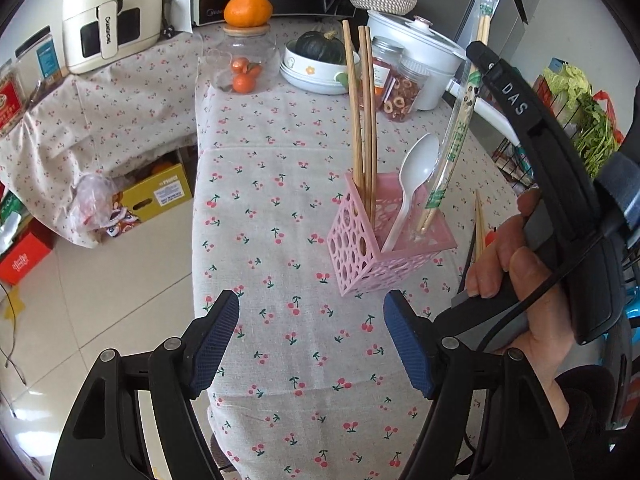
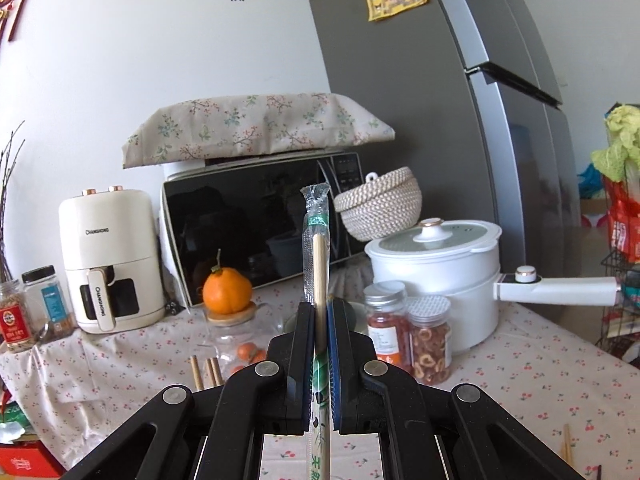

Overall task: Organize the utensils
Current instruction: 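Lower the wrapped chopsticks into the pink basket and open the right tool, then reach the left tool to the black chopstick and grasp it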

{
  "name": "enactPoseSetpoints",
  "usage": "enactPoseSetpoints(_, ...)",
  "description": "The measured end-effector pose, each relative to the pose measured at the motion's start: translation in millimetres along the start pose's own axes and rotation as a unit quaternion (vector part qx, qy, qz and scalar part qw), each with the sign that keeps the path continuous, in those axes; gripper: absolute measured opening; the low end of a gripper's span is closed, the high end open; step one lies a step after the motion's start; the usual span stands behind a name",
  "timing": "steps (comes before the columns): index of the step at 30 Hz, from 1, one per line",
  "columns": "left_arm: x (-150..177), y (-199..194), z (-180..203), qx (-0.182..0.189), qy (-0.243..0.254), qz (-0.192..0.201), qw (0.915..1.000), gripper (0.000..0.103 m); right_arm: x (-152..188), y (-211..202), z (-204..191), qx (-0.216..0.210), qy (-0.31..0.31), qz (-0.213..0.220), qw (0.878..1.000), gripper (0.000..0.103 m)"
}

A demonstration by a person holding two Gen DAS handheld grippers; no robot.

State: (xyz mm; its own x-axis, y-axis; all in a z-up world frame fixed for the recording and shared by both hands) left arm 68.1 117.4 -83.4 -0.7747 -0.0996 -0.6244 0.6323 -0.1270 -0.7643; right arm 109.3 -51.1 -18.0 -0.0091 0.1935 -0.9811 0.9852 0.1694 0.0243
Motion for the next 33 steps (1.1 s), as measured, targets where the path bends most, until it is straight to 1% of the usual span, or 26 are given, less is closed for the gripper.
enactPoseSetpoints(2,-0.6,-0.9,0.3,-0.004,0.002,0.002,1.0000,0.077,8.8,-1.1,1.2,0.006,-0.005,-0.004,1.000,0.005)
enactPoseSetpoints(7,0.1,-1.7,-0.4,-0.009,-0.001,0.002,1.0000,0.077,27.9,-4.3,8.2,0.003,0.009,-0.041,0.999,0.006)
enactPoseSetpoints(8,0.0,-1.7,-0.3,-0.010,-0.001,0.002,0.9999,0.077,29.6,-7.1,10.5,0.001,0.015,-0.044,0.999,0.008)
enactPoseSetpoints(10,0.2,-1.8,0.7,-0.012,0.000,0.002,0.9999,0.077,31.2,-11.5,13.9,0.001,0.020,-0.048,0.999,0.009)
enactPoseSetpoints(12,0.0,-2.0,1.0,-0.012,0.000,0.002,0.9999,0.077,32.0,-12.3,16.5,-0.001,0.025,-0.058,0.998,0.013)
enactPoseSetpoints(13,-0.2,-2.4,1.4,-0.011,0.001,0.003,0.9999,0.077,31.6,-12.8,18.6,-0.001,0.029,-0.062,0.998,0.017)
enactPoseSetpoints(17,-1.0,-4.9,6.3,-0.010,0.006,0.008,0.9999,0.077,22.4,-14.1,27.3,0.000,0.039,-0.074,0.996,0.039)
enactPoseSetpoints(18,-1.2,-5.8,7.7,-0.010,0.006,0.009,0.9999,0.077,19.3,-14.8,29.0,0.000,0.040,-0.076,0.996,0.042)
enactPoseSetpoints(20,-0.8,-7.7,12.1,-0.013,0.009,0.013,0.9998,0.082,11.6,-15.5,33.6,-0.005,0.041,-0.083,0.996,0.054)
enactPoseSetpoints(24,0.2,-10.5,23.6,-0.012,0.024,0.020,0.9994,0.087,-4.4,-19.3,42.9,-0.003,0.033,-0.090,0.995,0.063)
enactPoseSetpoints(26,1.9,-11.4,29.5,-0.010,0.030,0.022,0.9993,0.089,-12.7,-21.1,47.7,-0.004,0.025,-0.096,0.995,0.070)
enactPoseSetpoints(27,2.8,-11.7,32.4,-0.009,0.034,0.023,0.9991,0.090,-16.8,-22.3,50.2,-0.006,0.019,-0.101,0.995,0.071)
enactPoseSetpoints(29,4.9,-11.8,38.0,-0.009,0.040,0.023,0.9989,0.094,-24.7,-25.0,55.4,-0.014,0.002,-0.110,0.994,0.080)
enactPoseSetpoints(33,8.8,-15.3,47.4,0.002,0.043,0.030,0.9986,0.100,-39.7,-39.4,69.2,-0.018,-0.043,-0.113,0.993,0.088)
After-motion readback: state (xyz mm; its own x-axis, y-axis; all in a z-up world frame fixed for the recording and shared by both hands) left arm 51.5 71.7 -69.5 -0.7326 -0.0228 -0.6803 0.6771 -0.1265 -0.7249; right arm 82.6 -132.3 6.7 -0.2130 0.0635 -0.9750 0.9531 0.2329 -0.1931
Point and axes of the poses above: each gripper's, at about its wrist camera, not at the fingertips, and y roughly the way its jaws point, z to its right, x to its underside, the point moved 1 cm from there along y, roughly the way its jaws point, and after that the axes turned 9 degrees about z, right-handed, at the moved point
